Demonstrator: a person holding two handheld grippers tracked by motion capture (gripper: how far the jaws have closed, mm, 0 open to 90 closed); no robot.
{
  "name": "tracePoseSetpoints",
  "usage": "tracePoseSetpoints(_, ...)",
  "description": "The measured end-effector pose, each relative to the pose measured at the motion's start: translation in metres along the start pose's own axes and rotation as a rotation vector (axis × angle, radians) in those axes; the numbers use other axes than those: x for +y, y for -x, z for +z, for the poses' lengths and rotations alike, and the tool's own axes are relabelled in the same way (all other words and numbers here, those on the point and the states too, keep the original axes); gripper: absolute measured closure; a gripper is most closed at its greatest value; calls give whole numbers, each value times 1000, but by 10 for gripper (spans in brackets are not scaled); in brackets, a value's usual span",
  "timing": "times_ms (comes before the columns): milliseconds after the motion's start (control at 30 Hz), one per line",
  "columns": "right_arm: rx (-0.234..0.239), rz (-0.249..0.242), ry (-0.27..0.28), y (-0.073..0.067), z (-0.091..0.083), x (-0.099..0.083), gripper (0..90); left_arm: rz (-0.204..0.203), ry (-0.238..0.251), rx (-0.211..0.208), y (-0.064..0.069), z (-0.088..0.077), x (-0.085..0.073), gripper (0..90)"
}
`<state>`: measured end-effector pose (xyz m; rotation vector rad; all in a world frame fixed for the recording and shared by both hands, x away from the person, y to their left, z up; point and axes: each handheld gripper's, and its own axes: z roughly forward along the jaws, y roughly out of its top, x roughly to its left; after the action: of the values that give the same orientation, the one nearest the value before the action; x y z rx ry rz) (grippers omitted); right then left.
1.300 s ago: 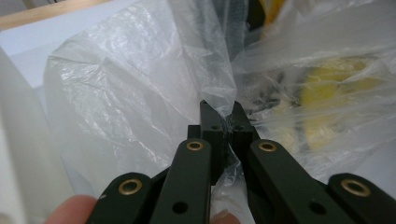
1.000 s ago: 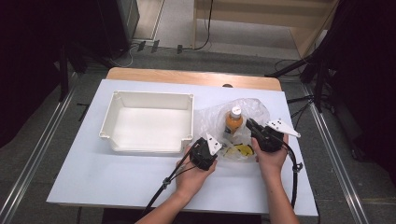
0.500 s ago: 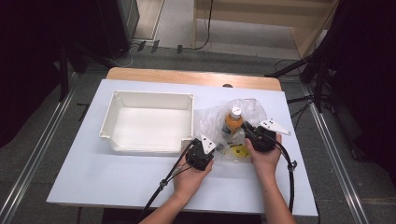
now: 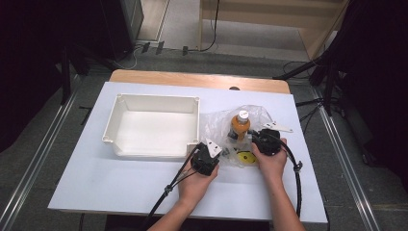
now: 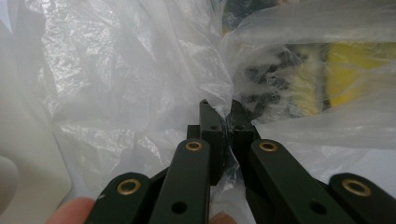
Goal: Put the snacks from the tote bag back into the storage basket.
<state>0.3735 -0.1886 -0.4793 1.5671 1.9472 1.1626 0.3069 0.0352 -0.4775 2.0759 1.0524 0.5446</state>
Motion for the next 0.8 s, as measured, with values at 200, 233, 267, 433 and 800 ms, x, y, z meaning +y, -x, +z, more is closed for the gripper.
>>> tracePoseSetpoints(200, -51, 33, -87, 11, 3, -3, 892, -31, -4, -6, -4, -4, -4, 898)
tracePoseSetpoints(233, -55, 20, -88, 13, 3, -2, 895, -35, -7, -12, -6, -5, -4, 898)
tracePoseSetpoints(267, -65, 15, -91, 13, 2, -2, 896, -40, -10, -14, -7, -6, -5, 897)
tracePoseSetpoints(433, -26, 12, -51, 18, -4, -5, 792, -59, -25, -37, -11, -7, -6, 891)
tracePoseSetpoints(800, 52, -94, 288, -10, -67, 22, 644, -22, 6, -20, -6, -9, -7, 851)
